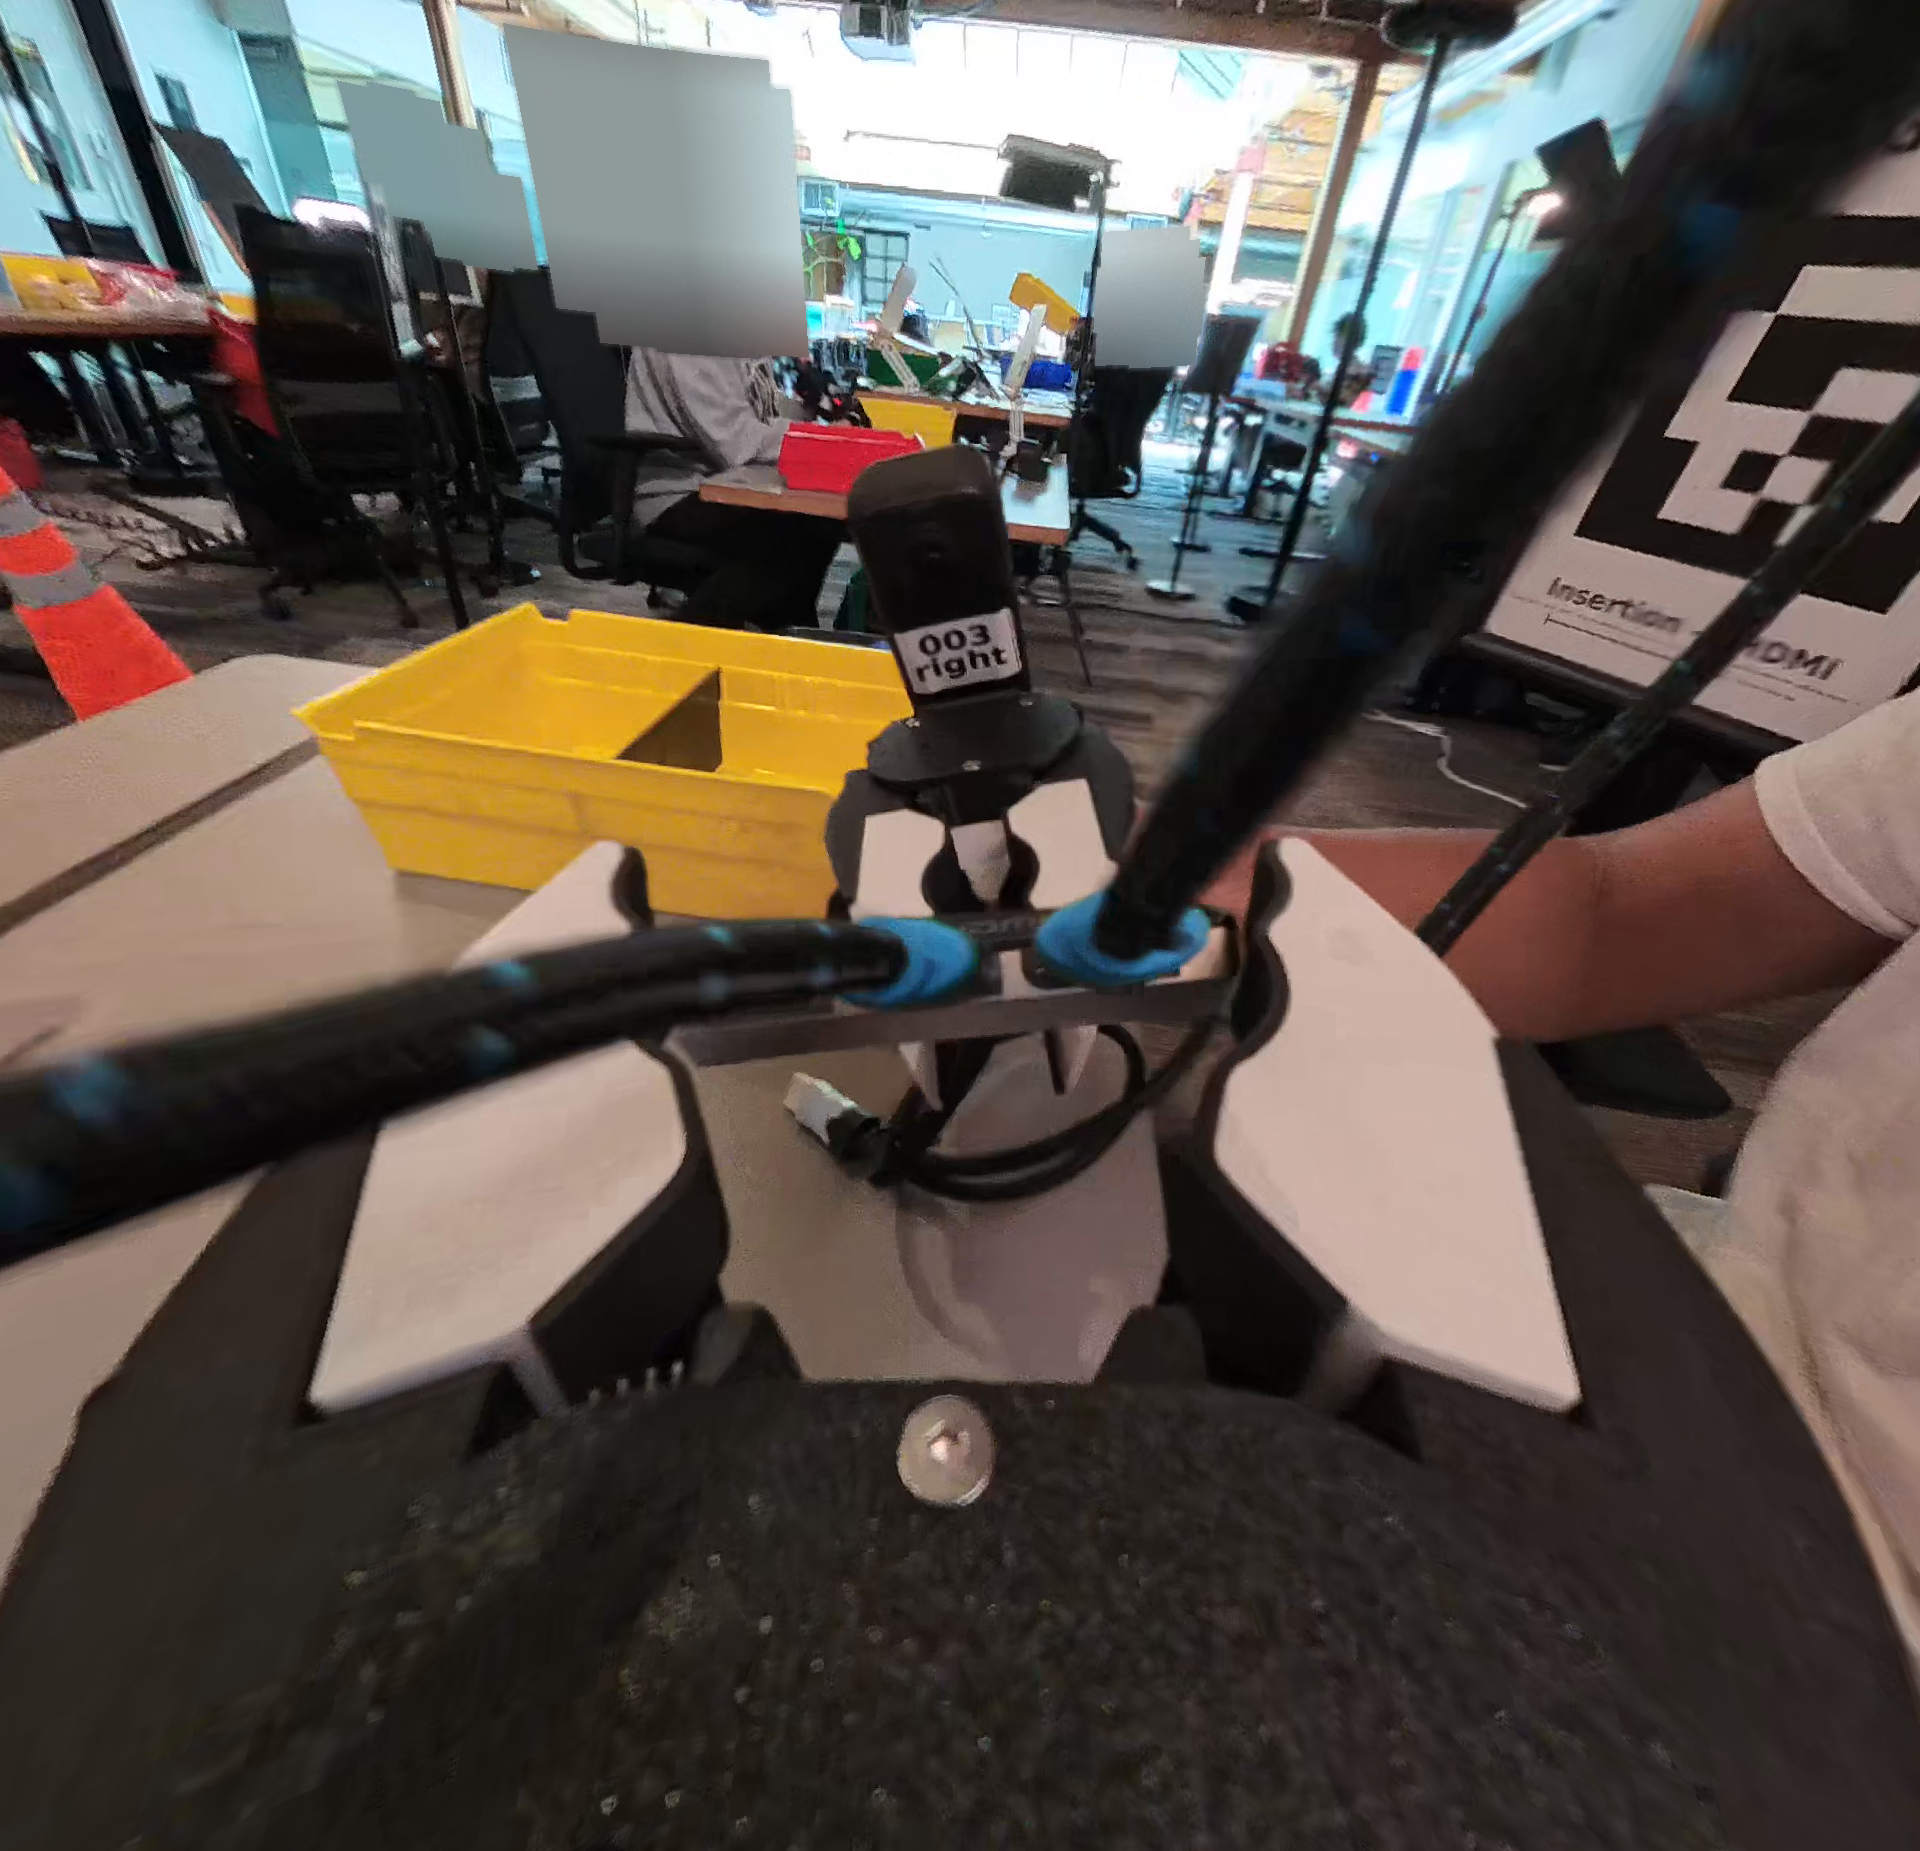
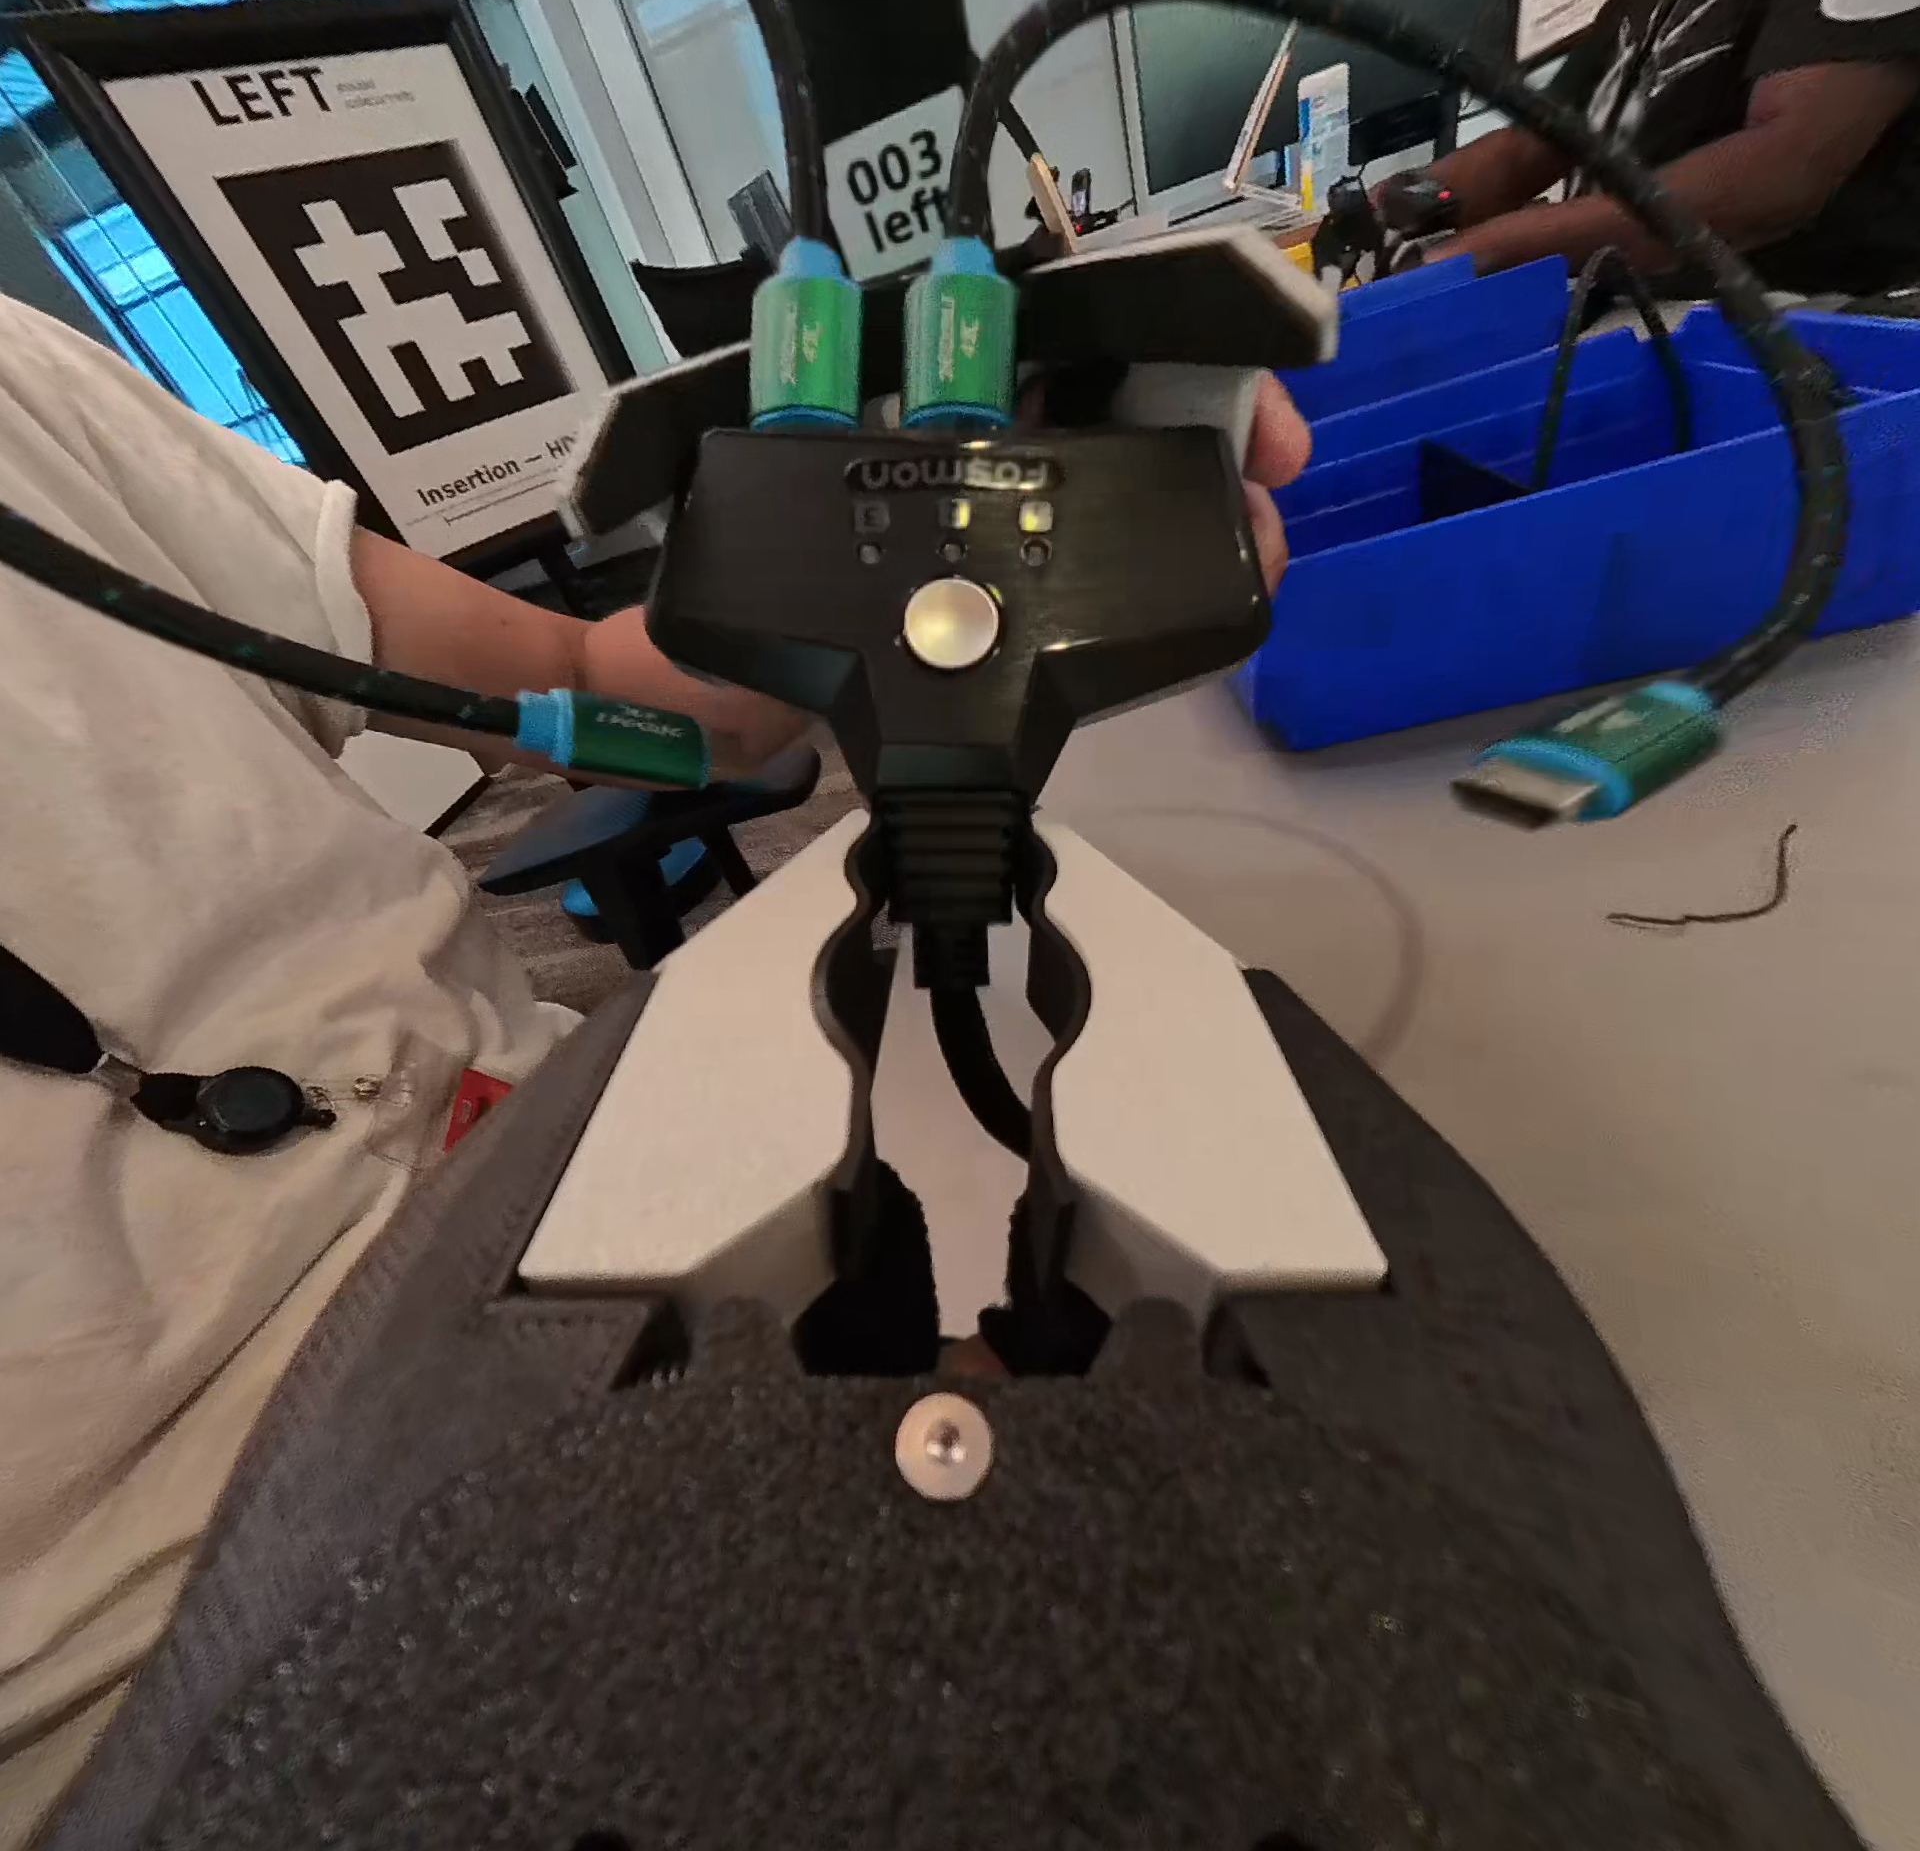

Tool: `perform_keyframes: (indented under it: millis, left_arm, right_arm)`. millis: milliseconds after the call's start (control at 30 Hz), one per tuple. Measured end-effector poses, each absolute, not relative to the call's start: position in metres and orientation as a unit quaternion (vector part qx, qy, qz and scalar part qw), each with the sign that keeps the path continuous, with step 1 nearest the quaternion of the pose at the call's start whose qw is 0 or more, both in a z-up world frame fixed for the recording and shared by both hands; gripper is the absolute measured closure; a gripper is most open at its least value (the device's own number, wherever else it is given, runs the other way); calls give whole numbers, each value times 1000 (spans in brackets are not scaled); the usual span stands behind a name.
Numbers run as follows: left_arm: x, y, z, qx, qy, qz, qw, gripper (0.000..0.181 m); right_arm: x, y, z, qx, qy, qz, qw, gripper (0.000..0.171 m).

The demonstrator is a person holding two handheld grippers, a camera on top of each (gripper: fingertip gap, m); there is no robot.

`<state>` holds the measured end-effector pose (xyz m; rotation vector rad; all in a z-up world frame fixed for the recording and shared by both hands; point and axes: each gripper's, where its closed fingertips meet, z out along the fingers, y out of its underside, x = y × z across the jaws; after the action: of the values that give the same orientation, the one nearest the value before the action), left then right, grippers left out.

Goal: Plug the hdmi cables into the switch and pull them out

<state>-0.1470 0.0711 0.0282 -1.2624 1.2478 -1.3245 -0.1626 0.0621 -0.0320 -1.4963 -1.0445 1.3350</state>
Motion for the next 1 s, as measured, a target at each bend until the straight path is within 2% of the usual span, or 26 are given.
perform_keyframes:
  millis: [100,200,333,433,567,800,1000]
  left_arm:
    - [-153,69,28,-512,500,-554,425,62]
    - [-152,63,23,-509,492,-575,410,58]
    - [-141,70,12,-529,471,-562,428,58]
    - [-140,72,18,-526,460,-558,448,69]
    - [-136,69,10,-546,482,-529,436,70]
    - [-130,74,0,-563,480,-496,454,68]
    - [-130,102,-4,-611,441,-446,484,68]
  right_arm:
    - [-161,57,-27,-584,-416,556,421,149]
    - [-161,57,-24,-574,-403,573,424,149]
    - [-166,56,-21,-558,-389,600,420,149]
    - [-163,61,-18,-558,-375,603,429,149]
    - [-158,59,-24,-568,-387,590,424,149]
    - [-149,67,-38,-604,-403,535,432,148]
    - [-137,101,-41,-653,-386,396,517,141]
